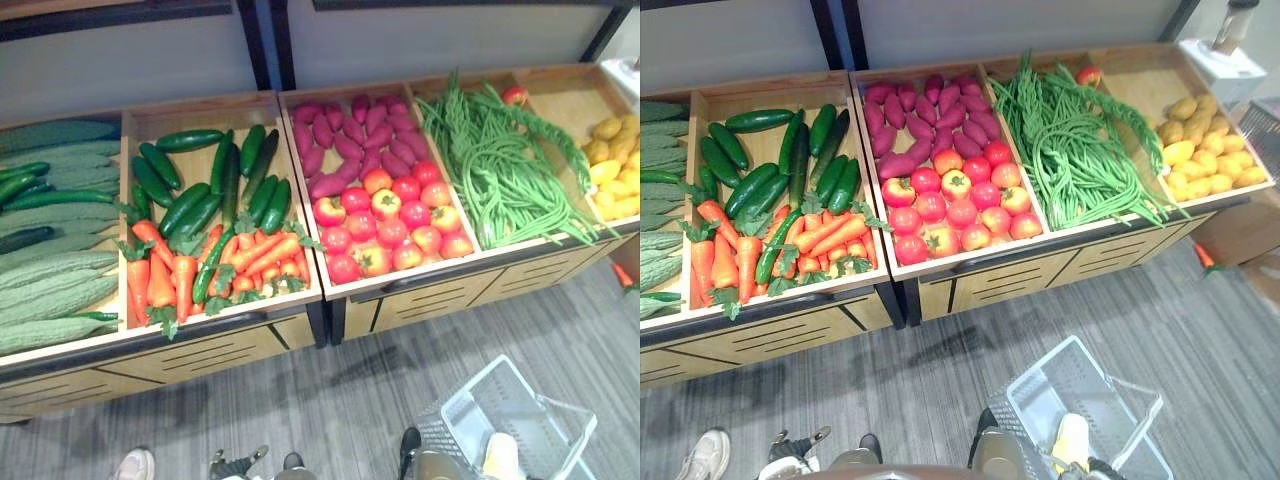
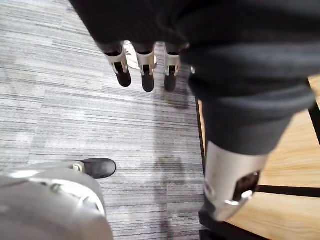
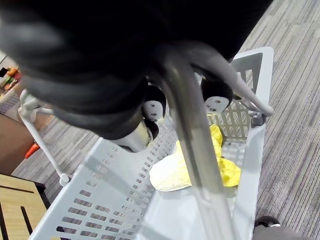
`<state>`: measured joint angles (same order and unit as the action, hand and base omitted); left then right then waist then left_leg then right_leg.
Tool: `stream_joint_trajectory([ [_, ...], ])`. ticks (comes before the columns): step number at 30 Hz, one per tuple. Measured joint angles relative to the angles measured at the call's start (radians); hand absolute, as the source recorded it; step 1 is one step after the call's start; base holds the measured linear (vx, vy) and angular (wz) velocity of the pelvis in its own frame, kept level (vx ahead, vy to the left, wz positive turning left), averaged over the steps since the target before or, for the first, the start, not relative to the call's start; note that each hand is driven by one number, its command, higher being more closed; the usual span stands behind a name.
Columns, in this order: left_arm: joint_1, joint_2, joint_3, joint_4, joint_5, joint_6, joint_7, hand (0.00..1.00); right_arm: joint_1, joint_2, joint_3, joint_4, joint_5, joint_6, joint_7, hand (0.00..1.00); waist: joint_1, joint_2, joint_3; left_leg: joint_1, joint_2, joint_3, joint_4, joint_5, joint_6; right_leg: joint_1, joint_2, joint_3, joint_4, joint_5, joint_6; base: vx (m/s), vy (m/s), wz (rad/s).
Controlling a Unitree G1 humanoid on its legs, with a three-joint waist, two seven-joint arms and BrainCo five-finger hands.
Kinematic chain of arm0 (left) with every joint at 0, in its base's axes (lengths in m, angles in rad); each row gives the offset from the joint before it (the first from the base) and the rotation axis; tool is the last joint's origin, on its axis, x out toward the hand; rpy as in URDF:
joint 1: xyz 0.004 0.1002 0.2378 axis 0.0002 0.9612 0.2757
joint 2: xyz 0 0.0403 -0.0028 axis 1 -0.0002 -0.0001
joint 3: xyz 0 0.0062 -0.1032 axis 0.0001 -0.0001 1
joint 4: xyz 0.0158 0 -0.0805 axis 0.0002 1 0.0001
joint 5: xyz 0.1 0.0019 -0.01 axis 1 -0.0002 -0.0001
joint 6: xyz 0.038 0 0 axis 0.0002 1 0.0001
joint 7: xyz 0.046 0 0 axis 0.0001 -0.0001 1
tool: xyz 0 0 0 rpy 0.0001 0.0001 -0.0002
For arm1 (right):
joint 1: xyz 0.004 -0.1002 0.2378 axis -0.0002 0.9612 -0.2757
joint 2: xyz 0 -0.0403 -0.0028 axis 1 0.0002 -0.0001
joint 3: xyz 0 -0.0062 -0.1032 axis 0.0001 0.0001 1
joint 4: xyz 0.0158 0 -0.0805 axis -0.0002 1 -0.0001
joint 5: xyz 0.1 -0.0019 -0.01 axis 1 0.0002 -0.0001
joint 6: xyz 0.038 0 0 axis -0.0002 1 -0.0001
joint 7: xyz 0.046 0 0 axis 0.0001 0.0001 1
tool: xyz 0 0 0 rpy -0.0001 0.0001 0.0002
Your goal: Pick vegetable in the basket
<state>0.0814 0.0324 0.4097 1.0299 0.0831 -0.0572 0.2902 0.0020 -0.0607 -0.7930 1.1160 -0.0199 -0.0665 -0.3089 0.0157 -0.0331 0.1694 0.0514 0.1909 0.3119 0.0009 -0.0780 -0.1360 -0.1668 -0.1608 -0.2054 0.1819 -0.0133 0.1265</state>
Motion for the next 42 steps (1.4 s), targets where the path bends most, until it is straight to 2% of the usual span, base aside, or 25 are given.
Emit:
stream_joint_trajectory([
  [3,-0.002,0.0,0.0,-0.057,0.001,0.002,0.035,0.0,0.005,0.0,-0.003,0.008,-0.001,0.001,0.001,1.0,-0.014,0.009,-0.004,0.002,0.009,-0.029,0.0,0.006,-0.004,0.049,0.015,-0.023,-0.058,-0.003,-0.006,0.01,-0.082,0.18],
  [6,0.018,0.009,-0.032,-0.273,0.027,-0.008,0.108,0.0,0.03,0.002,0.015,0.023,0.0,-0.003,-0.004,1.0,-0.013,-0.009,-0.011,-0.035,-0.003,-0.059,0.002,0.011,-0.004,0.05,0.008,-0.046,-0.082,0.004,-0.005,-0.06,-0.021,0.33],
  [9,0.084,0.063,-0.111,-0.551,0.165,-0.053,0.234,0.0,0.052,0.005,0.021,0.027,0.001,-0.028,-0.016,1.0,-0.012,-0.016,-0.015,-0.055,-0.022,-0.077,0.001,0.018,0.004,0.051,-0.006,-0.059,-0.123,0.032,0.0,-0.02,0.042,0.16],
  [12,0.111,0.122,-0.153,-0.725,0.287,-0.073,0.3,0.0,0.071,0.004,0.051,0.024,0.002,-0.048,-0.034,1.0,-0.013,-0.012,-0.017,-0.064,-0.034,-0.078,0.002,0.017,0.006,0.054,-0.013,-0.058,-0.148,0.047,0.004,0.0,0.023,0.0],
  [15,0.1,0.197,-0.195,-0.791,0.377,-0.092,0.321,0.0,0.071,-0.001,0.067,0.017,0.001,-0.049,-0.035,1.0,-0.018,-0.01,-0.017,-0.064,-0.038,-0.077,0.002,0.014,0.009,0.057,-0.014,-0.056,-0.158,0.053,0.001,0.0,0.0,0.0],
  [21,0.088,0.339,-0.248,-0.948,0.485,-0.122,0.296,0.0,0.069,-0.048,0.102,0.012,-0.001,-0.053,-0.032,1.0,-0.038,0.005,-0.012,-0.068,-0.046,-0.055,0.012,0.0,0.02,0.05,-0.016,-0.03,-0.179,0.068,-0.003,0.02,0.003,-0.1],
  [22,0.071,0.364,-0.25,-0.954,0.49,-0.138,0.286,0.0,0.069,-0.062,0.104,0.006,-0.002,-0.053,-0.032,1.0,-0.04,0.014,-0.007,-0.071,-0.047,-0.049,0.026,-0.01,0.022,0.048,-0.018,-0.022,-0.18,0.07,-0.003,0.01,0.018,-0.2],
  [24,0.045,0.392,-0.255,-0.953,0.491,-0.143,0.273,0.0,0.069,-0.076,0.105,-0.001,-0.003,-0.052,-0.031,1.0,-0.043,0.024,-0.005,-0.075,-0.05,-0.044,0.039,-0.02,0.027,0.045,-0.021,-0.013,-0.181,0.072,-0.001,0.01,0.015,-0.14],
  [26,-0.014,0.453,-0.292,-0.947,0.503,-0.144,0.252,0.0,0.069,-0.096,0.105,-0.002,-0.003,-0.05,-0.03,1.0,-0.044,0.032,-0.005,-0.09,-0.057,-0.043,0.046,-0.023,0.03,0.028,-0.027,-0.005,-0.182,0.078,0.0,0.0,0.014,-0.08],
  [30,-0.119,0.536,-0.371,-0.884,0.531,-0.149,0.207,0.0,0.068,-0.112,0.105,-0.01,-0.021,-0.049,-0.029,1.0,-0.046,0.033,-0.003,-0.102,-0.061,-0.04,0.061,-0.028,0.036,0.02,-0.032,0.001,-0.183,0.091,-0.012,-0.01,0.004,-0.03],
  [33,-0.193,0.56,-0.417,-0.812,0.531,-0.133,0.18,0.0,0.062,-0.117,0.116,-0.033,-0.022,-0.047,-0.028,1.0,-0.044,0.029,0.013,-0.106,-0.063,-0.021,0.076,-0.037,0.041,0.01,-0.036,0.024,-0.184,0.101,-0.016,-0.05,0.011,-0.16],
  [36,-0.255,0.563,-0.454,-0.795,0.531,-0.106,0.133,0.0,0.06,-0.117,0.132,-0.066,-0.022,-0.045,-0.017,1.0,-0.042,0.025,0.02,-0.155,-0.058,-0.015,0.121,-0.056,0.037,-0.024,-0.036,0.046,-0.183,0.109,-0.005,-0.07,-0.005,-0.1],
  [42,-0.368,0.559,-0.506,-0.715,0.558,-0.075,0.116,0.0,0.057,-0.113,0.138,-0.132,-0.023,-0.031,-0.007,1.0,-0.035,0.019,0.039,-0.196,-0.024,0.007,0.172,-0.078,0.026,-0.046,-0.013,0.068,-0.178,0.116,-0.008,-0.06,-0.036,-0.1],
])
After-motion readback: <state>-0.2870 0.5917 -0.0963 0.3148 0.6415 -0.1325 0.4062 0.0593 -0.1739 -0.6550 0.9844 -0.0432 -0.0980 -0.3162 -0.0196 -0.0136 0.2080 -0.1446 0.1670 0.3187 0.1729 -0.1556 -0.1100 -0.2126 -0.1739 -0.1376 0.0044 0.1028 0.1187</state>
